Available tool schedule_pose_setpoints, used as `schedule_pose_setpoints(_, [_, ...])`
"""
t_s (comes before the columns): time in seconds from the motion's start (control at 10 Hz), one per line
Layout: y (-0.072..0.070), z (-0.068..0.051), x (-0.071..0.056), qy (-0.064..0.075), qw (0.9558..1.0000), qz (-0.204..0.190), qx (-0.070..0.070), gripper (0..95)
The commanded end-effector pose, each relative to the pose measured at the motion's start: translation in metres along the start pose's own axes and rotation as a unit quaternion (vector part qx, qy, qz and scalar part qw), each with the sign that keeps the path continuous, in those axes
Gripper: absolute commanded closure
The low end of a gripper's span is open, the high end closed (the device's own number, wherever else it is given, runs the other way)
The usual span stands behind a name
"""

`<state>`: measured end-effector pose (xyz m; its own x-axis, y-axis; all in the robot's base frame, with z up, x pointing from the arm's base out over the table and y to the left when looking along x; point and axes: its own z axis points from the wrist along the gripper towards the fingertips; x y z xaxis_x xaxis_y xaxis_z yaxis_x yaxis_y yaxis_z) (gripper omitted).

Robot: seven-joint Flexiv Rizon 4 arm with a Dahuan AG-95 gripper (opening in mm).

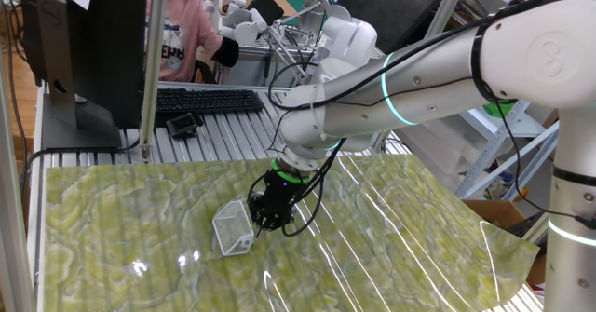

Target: Push the soccer ball into the goal

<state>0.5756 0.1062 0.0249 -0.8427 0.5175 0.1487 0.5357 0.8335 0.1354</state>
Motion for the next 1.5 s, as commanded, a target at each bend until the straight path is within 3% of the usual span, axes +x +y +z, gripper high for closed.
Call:
schedule_pose_setpoints(0.1, [0.0006,0.0000,-0.0001,0.001,1.0000,0.000,0.000,95.0])
schedule_pose_setpoints(1.5, [-0.0010,-0.0020,0.0011,-0.001,0.9999,-0.013,0.004,95.0])
